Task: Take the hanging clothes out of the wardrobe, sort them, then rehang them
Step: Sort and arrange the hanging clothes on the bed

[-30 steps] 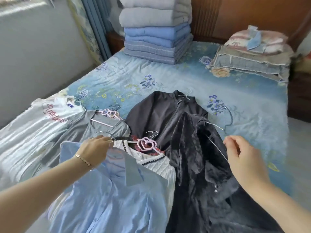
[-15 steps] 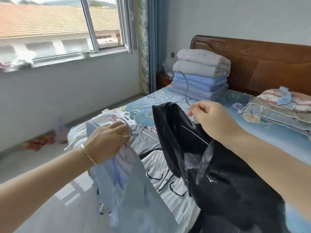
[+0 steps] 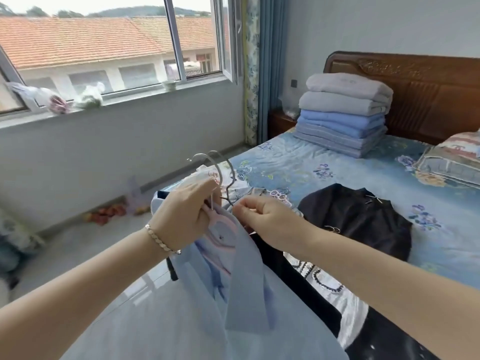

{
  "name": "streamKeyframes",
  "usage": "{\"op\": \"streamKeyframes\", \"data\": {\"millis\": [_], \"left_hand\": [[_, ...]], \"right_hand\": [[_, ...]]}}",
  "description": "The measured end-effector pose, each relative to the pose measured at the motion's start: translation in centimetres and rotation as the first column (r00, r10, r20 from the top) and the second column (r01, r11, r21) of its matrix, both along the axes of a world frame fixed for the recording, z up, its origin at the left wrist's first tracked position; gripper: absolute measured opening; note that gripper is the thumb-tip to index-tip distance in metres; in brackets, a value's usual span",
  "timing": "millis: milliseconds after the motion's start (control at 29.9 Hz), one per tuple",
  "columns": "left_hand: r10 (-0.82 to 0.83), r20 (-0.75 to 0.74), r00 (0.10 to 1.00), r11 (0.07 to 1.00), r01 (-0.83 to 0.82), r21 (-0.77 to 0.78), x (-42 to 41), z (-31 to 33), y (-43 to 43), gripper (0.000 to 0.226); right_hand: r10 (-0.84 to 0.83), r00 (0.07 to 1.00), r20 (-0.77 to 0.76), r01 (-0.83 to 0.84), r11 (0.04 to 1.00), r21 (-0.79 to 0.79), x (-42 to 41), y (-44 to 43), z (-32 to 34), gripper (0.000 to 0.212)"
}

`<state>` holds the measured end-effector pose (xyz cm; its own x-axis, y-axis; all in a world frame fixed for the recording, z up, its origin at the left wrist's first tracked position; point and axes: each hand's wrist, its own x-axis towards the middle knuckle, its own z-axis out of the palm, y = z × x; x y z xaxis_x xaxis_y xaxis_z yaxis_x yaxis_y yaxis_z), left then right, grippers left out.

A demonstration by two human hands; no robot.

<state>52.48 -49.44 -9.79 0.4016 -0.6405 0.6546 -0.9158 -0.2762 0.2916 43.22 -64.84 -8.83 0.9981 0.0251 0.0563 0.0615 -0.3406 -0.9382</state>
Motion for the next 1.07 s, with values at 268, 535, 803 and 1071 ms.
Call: {"op": "streamKeyframes", "data": {"millis": [268,535,803,1071], "left_hand": [[-0.007,-0.113,0.994,0.987,-0.011,-0.161,1.3,-0.9,1.1,0.03],[-0.004,-0.191,0.982,0.997,-0.01,-0.074,3.0,-4.1,1.9,0.02],[-0.072,-0.23,0.971,0.997,0.078,0.016,2.7,-6.9,0.5,0.024],[-0.084,-0.175,0.981,0.985,0.108,0.132,2.9,-8.1,-6.5,0.034]], "right_hand": [[-0.123,0.988,-0.096,0.116,0.99,-0.077,-1.1,0.8,-0.5,0.006],[-0.254,0.946,-0.201,0.188,0.935,-0.3,-2.5,-1.1,-3.7,0.017],[-0.146,0.766,-0.627,0.315,0.934,0.167,-3.0,-4.9,-7.4,0.017],[0.003,0.834,-0.552,-0.071,0.992,-0.102,-5.8,-8.7,-9.7,0.063]]}}
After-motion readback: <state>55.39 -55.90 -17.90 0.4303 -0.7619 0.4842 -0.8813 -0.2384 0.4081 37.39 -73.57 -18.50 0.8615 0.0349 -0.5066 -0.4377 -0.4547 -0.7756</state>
